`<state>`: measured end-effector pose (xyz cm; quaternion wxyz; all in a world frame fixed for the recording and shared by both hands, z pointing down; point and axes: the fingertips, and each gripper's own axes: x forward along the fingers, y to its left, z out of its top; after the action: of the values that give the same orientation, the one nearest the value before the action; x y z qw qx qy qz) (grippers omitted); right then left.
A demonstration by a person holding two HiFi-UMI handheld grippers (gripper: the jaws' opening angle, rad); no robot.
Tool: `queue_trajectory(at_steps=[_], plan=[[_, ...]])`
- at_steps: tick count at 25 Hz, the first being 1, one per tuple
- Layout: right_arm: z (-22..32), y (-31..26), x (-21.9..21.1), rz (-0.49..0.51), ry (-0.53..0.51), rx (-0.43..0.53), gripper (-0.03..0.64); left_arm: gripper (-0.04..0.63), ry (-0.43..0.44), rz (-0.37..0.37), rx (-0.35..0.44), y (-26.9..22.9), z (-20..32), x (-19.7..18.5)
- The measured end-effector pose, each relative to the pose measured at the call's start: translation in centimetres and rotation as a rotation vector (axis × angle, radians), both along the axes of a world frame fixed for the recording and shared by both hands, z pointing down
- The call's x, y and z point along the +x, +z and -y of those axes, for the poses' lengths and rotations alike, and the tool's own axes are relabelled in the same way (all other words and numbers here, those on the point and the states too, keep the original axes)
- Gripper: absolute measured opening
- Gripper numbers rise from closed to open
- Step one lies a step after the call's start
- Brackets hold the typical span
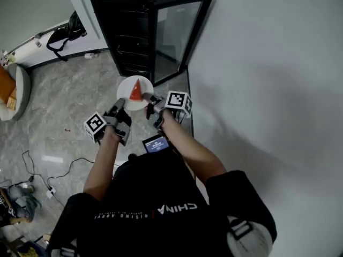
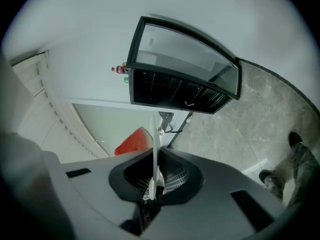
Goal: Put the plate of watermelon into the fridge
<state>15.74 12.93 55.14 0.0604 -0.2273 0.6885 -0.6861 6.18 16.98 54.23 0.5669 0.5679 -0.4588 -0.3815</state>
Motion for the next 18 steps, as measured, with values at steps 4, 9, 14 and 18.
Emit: queue_trajectory(at_steps=[4,9,14,18], plan=[[0.1,0.2,0.1,-0.004,0.002,-0.002,0.029,0.028,0.005,-0.001,0.001,0.0,0.3,0.1],[0.2,0.3,0.0,-0.023,-0.007,0.009,0.029,0.026,0.003,0.003,-0.009,0.4,0.3,0.0],[0.2,0.5,0.0,-0.029,-0.011,0.010,0.029,0.026,0.007,0.009,-0.009,0.7,0.4,0.1],[0.2,0.9,0.0,-0.030,-0.013,0.009,0.029,0.026,0.007,0.014,-0.011,1.1,0.4,0.0]])
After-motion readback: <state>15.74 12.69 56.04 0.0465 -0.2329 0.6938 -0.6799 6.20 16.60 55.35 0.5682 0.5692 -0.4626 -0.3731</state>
